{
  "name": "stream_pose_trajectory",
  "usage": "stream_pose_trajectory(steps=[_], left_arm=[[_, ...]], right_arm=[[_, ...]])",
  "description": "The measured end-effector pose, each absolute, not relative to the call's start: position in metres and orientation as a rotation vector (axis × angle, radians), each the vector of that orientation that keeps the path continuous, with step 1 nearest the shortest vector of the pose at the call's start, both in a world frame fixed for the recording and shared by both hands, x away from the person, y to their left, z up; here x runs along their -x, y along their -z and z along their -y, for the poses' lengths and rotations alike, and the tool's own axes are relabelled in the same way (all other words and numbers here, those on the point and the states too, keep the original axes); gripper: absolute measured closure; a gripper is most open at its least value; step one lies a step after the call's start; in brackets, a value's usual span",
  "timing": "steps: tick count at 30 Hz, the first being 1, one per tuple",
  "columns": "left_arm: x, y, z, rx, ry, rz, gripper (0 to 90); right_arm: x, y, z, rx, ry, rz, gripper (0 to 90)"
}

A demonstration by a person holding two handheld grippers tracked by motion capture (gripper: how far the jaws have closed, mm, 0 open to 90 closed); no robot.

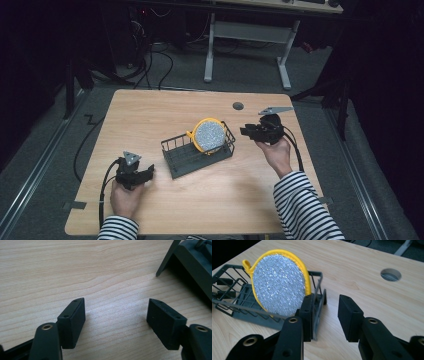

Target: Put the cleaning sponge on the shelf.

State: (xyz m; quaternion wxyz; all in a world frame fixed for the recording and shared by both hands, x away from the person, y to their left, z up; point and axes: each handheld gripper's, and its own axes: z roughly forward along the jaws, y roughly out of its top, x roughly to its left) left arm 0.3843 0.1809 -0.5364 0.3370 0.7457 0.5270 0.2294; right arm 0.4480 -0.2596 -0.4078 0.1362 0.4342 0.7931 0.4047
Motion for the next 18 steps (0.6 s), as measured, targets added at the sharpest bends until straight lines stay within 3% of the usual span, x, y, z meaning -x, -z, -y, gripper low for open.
stream_pose_trajectory(steps=[10, 18], left_arm=[[-0.384, 0.536, -0.181, -1.943, -0.598, -1.375, 32.3], [-0.384, 0.536, -0.181, -1.942, -0.598, -1.375, 32.4]], right_arm=[[-0.421, 0.422, 0.303, -1.361, -1.18, -2.217, 65.0], [-0.402, 0.434, 0.334, -1.443, -1.174, -2.153, 58.8]])
